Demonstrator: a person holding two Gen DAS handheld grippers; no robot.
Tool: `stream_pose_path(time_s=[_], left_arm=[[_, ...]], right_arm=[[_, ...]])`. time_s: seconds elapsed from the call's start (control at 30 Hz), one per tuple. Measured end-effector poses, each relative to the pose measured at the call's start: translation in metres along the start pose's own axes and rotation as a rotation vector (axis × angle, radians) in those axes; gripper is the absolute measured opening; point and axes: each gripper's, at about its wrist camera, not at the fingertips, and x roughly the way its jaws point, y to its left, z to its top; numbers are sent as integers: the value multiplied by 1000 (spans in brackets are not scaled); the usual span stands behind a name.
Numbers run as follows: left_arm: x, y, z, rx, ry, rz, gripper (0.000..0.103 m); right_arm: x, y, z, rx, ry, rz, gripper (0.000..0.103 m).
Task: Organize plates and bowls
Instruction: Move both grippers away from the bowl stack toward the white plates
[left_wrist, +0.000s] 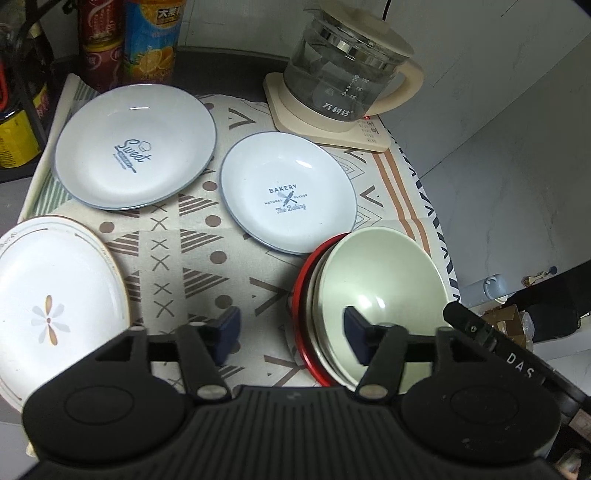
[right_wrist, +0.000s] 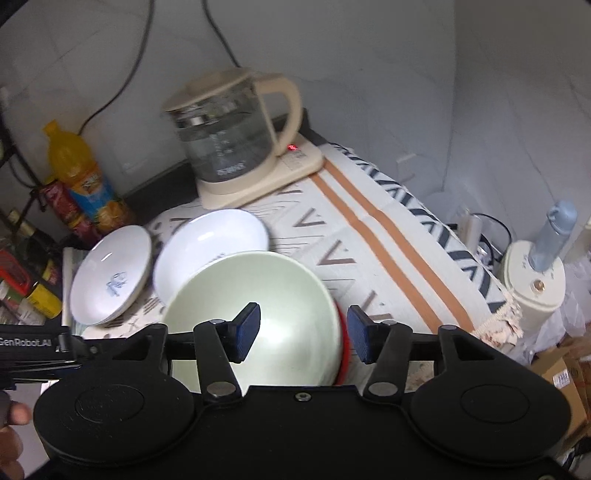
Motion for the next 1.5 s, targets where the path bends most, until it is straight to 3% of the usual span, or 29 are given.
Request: stream_pose_path(time_s=[0.1, 0.3, 0.47, 1.07, 1.5], left_arm=[[-6, 6, -3, -5, -5, 8, 74], [-20, 24, -8, -26, -34, 32, 78], [-28, 42, -12, -60, -50, 59, 80], [-46, 95, -25, -177, -75, 132, 102], [-58, 134, -25, -277, -101, 206, 102]], right_arm=[[-3, 9, 0, -23, -2, 30, 63], [-6, 28, 0, -71, -7, 66, 78], [-6, 44, -2, -113, 4, 94, 82], [14, 110, -9, -297, 81, 193, 92], [31, 153, -13, -411, 131, 265, 96]])
